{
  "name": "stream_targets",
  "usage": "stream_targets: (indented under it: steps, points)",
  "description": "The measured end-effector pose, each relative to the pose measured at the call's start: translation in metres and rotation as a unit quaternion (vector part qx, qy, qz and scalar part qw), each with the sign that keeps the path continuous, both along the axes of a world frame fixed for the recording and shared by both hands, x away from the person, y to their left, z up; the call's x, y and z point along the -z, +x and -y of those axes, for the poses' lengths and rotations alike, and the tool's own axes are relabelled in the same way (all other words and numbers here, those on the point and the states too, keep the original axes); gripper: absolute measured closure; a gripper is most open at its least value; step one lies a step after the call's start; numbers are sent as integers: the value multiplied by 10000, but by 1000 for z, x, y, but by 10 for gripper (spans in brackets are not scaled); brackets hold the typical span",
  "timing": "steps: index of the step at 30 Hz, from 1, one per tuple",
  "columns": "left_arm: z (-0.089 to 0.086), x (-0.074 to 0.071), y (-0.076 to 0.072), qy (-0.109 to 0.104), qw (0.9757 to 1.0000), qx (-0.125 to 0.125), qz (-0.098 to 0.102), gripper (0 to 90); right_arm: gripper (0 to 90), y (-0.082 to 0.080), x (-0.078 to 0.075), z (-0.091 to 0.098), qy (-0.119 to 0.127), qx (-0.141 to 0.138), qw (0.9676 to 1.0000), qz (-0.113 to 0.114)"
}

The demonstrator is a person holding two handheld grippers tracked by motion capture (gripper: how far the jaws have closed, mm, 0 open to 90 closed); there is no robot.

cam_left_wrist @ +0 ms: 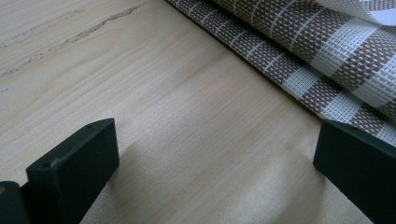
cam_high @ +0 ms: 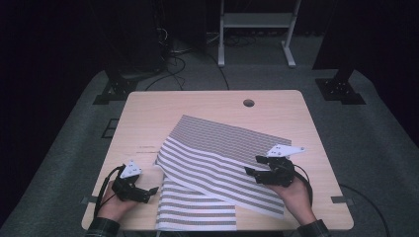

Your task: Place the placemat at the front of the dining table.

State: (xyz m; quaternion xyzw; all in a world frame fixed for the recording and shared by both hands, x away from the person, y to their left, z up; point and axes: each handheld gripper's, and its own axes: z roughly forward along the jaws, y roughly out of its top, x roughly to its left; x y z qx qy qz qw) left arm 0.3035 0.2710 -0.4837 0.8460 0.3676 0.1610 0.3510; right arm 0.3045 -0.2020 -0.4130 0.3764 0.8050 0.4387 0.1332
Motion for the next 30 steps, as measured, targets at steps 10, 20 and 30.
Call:
stream_targets:
  steps: [10, 20, 30]
  points:
    - [0, 0, 0, -11, 10000, -3, 7, 0, 350, -21, 10, 26, -130, 220, 9997, 29]
    - [0, 0, 0, -6, 10000, -2, 7, 0, 347, -41, 25, 44, -327, 290, 9990, -119]
    - [0, 0, 0, -6, 10000, -3, 7, 0, 349, -70, 43, 59, -569, 365, 9971, -350]
